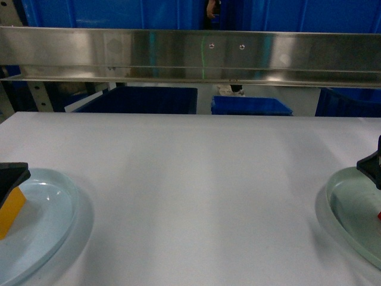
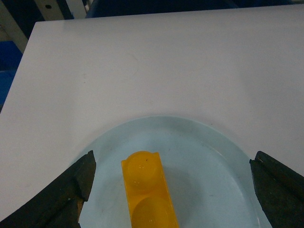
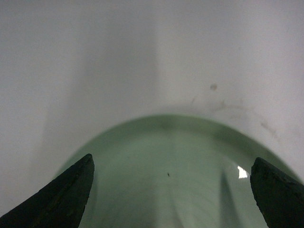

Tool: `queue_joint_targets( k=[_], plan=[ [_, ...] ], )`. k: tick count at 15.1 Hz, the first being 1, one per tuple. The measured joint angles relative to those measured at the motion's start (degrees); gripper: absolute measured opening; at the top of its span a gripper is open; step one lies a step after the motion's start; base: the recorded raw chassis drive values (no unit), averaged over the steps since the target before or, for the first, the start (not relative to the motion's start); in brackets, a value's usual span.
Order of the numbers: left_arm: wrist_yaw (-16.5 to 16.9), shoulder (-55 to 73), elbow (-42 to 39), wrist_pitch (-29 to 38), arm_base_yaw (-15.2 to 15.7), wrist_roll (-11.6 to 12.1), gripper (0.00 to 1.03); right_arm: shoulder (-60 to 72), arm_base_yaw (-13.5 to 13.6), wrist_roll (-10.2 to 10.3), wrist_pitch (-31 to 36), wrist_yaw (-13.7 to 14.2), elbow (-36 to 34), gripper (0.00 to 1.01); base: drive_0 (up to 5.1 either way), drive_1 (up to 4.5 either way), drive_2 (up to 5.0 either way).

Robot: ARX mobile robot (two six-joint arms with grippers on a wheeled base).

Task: Sort and place red and yellow blocks in left bins

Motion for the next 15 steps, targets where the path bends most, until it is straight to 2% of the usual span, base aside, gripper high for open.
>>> queue_joint_targets(
  k=[2, 4, 5, 8, 10, 12, 15],
  plan=[
    [-0.02, 0.0, 0.0, 0.0, 0.0, 0.0, 0.98, 0.37, -1.44, -0.76, -4.74, -2.75, -1.09, 0.98, 0.0, 0.0, 0.0],
    [-0.02, 0.0, 0.0, -0.02, 0.0, 0.02, 0.98, -0.2, -1.62, -1.66, -4.39, -4.11, -2.43, 0.98, 0.0, 0.0, 0.0],
    [-0.02, 0.0, 0.0, 0.0, 0.0, 0.0, 0.98, 0.26, -0.83, -1.99, -3.3, -4.72, -2.45, 0.98, 0.0, 0.0, 0.0],
    [-0.11, 0.0, 0.0, -0.02, 0.0, 0.02, 0.98, 3.3, 0.66, -3.69, 0.07, -4.81, -1.99, 0.98, 0.0, 0.0, 0.0],
    [-0.11, 0.0, 0.0, 0.0, 0.0, 0.02, 0.98, 6.14, 1.31, -7.17, 2.19, -3.54, -0.44, 0.98, 0.0, 0.0, 0.0],
    [-0.11, 0.0, 0.0, 0.0, 0.0, 0.02, 0.98, 6.6, 1.22, -9.51, 2.58, -3.58, -0.5, 0.98, 0.0, 0.0, 0.0],
    [-0.11, 0.0, 0.0, 0.0, 0.0, 0.02, 0.98, 6.71, 0.87, -11.21, 3.69, -4.2, -1.53, 0.98, 0.0, 0.0, 0.0]
  ],
)
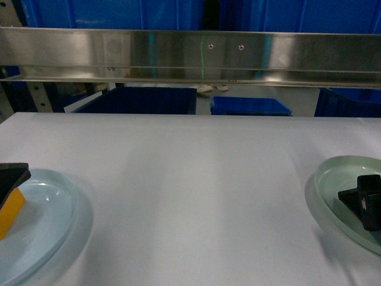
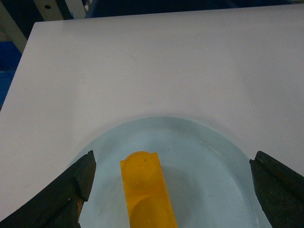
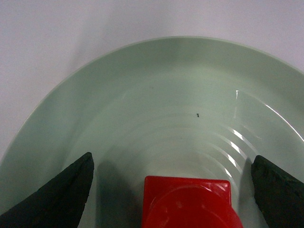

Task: Sort and place red and yellow blocks in left bins

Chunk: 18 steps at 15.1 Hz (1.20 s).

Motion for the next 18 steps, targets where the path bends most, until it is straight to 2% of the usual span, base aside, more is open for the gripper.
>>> queue_joint_targets(
  k=[3, 4, 11, 15, 16, 17, 18],
  plan=[
    [0.0, 0.0, 0.0, 0.0, 0.0, 0.0, 0.98, 0.28, 0.0, -0.68, 0.44, 0.7, -0.11, 0.84, 0.0, 0.0, 0.0],
    [0.0, 0.0, 0.0, 0.0, 0.0, 0.0, 0.98, 0.33, -0.24, -0.83, 0.57, 0.94, -0.11, 0.75, 0.0, 0.0, 0.0],
    [0.0, 0.0, 0.0, -0.02, 0.0, 0.0, 0.98, 1.03, -1.22, -0.81, 0.79, 1.53, 0.44, 0.33, 0.0, 0.0, 0.0],
    [0.0, 0.0, 0.0, 0.0, 0.0, 0.0, 0.98, 1.25, -1.49, -0.66, 1.29, 0.83, 0.57, 0.3, 0.0, 0.0, 0.0],
    [0.0, 0.0, 0.0, 0.0, 0.0, 0.0, 0.98, -0.37, -1.03, 0.68, -2.01, 0.48, 1.81, 0.3, 0.0, 0.0, 0.0],
    [0.0, 0.0, 0.0, 0.0, 0.0, 0.0, 0.98, -4.35, 0.94, 4.07, -7.85, -0.11, 3.19, 0.29, 0.0, 0.0, 0.0],
    [0.0, 0.0, 0.0, 0.02, 0.0, 0.0, 0.98, -11.63, 2.01, 7.98, -9.29, 2.8, 5.46, 0.29, 0.0, 0.0, 0.0]
  ],
)
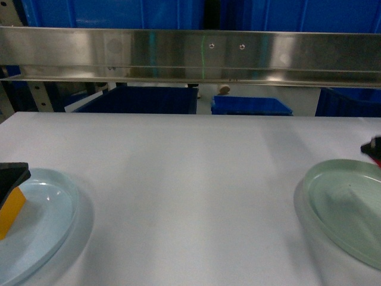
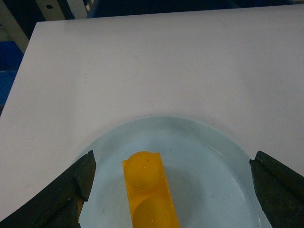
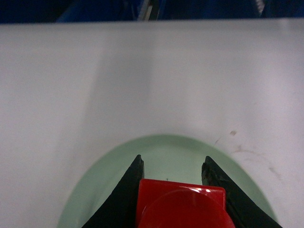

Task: Sort and place red and yellow blocks in left bins

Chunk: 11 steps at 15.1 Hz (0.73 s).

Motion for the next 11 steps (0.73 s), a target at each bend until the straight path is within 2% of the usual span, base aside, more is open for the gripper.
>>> queue_joint_targets(
  k=[3, 6, 11],
  plan=[
    [0.0, 0.0, 0.0, -0.02, 0.0, 0.0, 0.98, -5.27, 0.37, 3.41, -1.27, 2.43, -0.44, 0.29, 0.0, 0.0, 0.0],
    [0.0, 0.0, 0.0, -0.02, 0.0, 0.0, 0.98, -9.22, 0.63, 5.9, -2.4, 2.97, -2.45, 0.29, 0.0, 0.0, 0.0],
    [0.0, 0.0, 0.0, -0.02, 0.0, 0.0, 0.98, -11.72, 0.26, 6.14, -1.75, 3.8, -5.77, 0.29, 0.0, 0.0, 0.0]
  ],
)
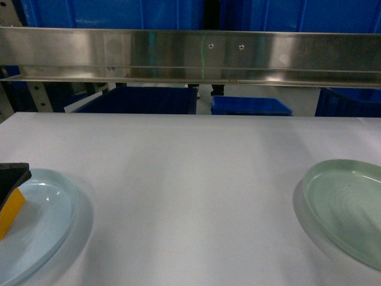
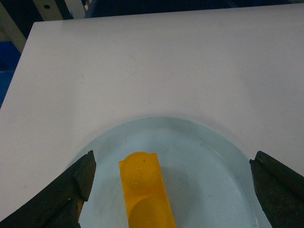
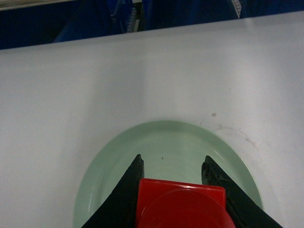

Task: Sort and place red and yellow blocks in left bins

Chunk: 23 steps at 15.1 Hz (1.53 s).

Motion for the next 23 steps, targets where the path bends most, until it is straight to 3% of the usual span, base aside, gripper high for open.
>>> queue_joint_targets(
  k=[7, 9, 23],
  plan=[
    [-0.02, 0.0, 0.0, 0.0, 0.0, 0.0, 0.98, -8.48, -0.87, -0.48, -2.6, -0.79, -7.63, 0.29, 0.0, 0.0, 0.0],
    [0.0, 0.0, 0.0, 0.0, 0.0, 0.0, 0.98, -14.82, -1.09, -2.84, -4.42, -1.07, -10.05, 0.29, 0.0, 0.0, 0.0],
    [-0.02, 0.0, 0.0, 0.0, 0.0, 0.0, 0.98, -14.05, -0.72, -2.89, -4.72, -1.66, -10.25, 0.29, 0.0, 0.0, 0.0]
  ],
)
